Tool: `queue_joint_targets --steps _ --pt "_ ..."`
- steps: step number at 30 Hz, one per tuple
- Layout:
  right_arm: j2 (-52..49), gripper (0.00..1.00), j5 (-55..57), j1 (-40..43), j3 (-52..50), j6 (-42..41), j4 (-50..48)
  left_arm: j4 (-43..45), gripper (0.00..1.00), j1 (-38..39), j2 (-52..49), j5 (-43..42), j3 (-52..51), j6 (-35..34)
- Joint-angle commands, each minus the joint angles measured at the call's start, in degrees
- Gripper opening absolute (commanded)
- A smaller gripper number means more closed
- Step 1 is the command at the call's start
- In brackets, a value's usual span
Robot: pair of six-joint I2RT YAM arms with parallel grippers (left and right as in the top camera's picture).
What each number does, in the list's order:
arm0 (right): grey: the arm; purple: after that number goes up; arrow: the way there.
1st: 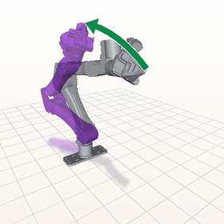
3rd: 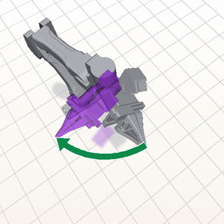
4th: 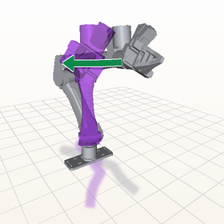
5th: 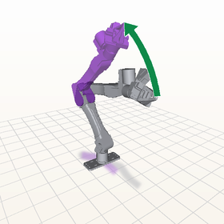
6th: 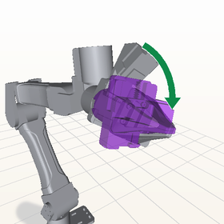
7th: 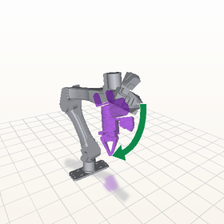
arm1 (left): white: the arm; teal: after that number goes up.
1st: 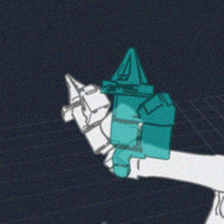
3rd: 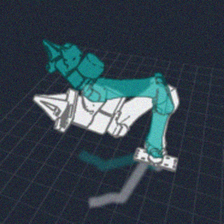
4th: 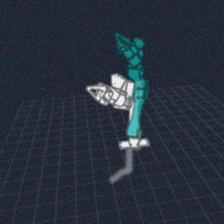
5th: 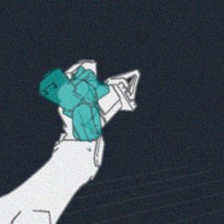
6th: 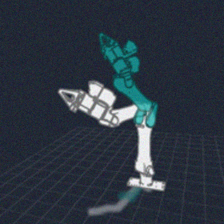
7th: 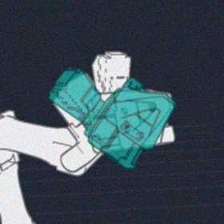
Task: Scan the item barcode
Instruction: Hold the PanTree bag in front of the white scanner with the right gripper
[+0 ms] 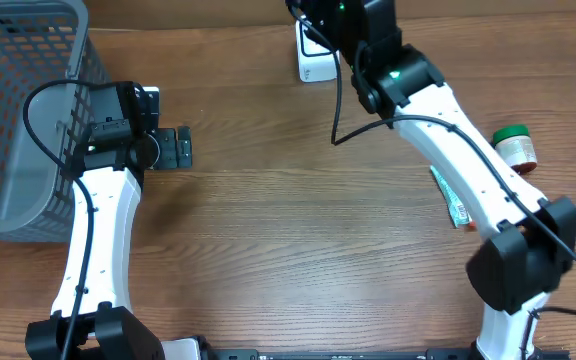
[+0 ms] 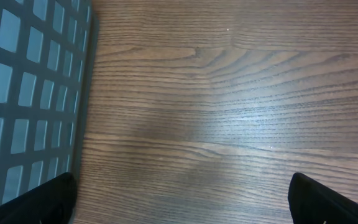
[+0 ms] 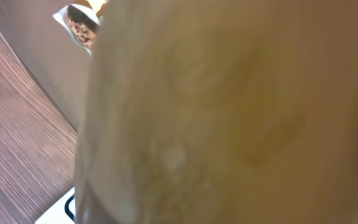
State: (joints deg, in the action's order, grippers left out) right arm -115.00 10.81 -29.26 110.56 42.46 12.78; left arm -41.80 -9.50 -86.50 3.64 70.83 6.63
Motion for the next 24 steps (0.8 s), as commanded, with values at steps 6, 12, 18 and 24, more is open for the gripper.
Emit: queue_joint_targets --steps 6,12,18,24 --pt "-7.04 0.03 7.19 -0.04 0.72 0.04 -4.37 0.07 1.00 -0.22 -0.50 -0.50 -0.50 1.27" --pt "-10.69 0.03 8.83 -0.04 0.72 0.09 -7.52 0.04 1.00 -0.22 -0.50 -0.50 -0.50 1.27" --pt "-14.91 0.03 14.45 -0.04 0.72 4.09 -12.57 0.04 1.00 -0.22 -0.50 -0.50 -0.50 1.27" --pt "-17.25 0.03 17.81 -0.04 0.72 6.47 -20.52 0.04 1.00 -0.22 -0.50 -0.50 -0.50 1.27"
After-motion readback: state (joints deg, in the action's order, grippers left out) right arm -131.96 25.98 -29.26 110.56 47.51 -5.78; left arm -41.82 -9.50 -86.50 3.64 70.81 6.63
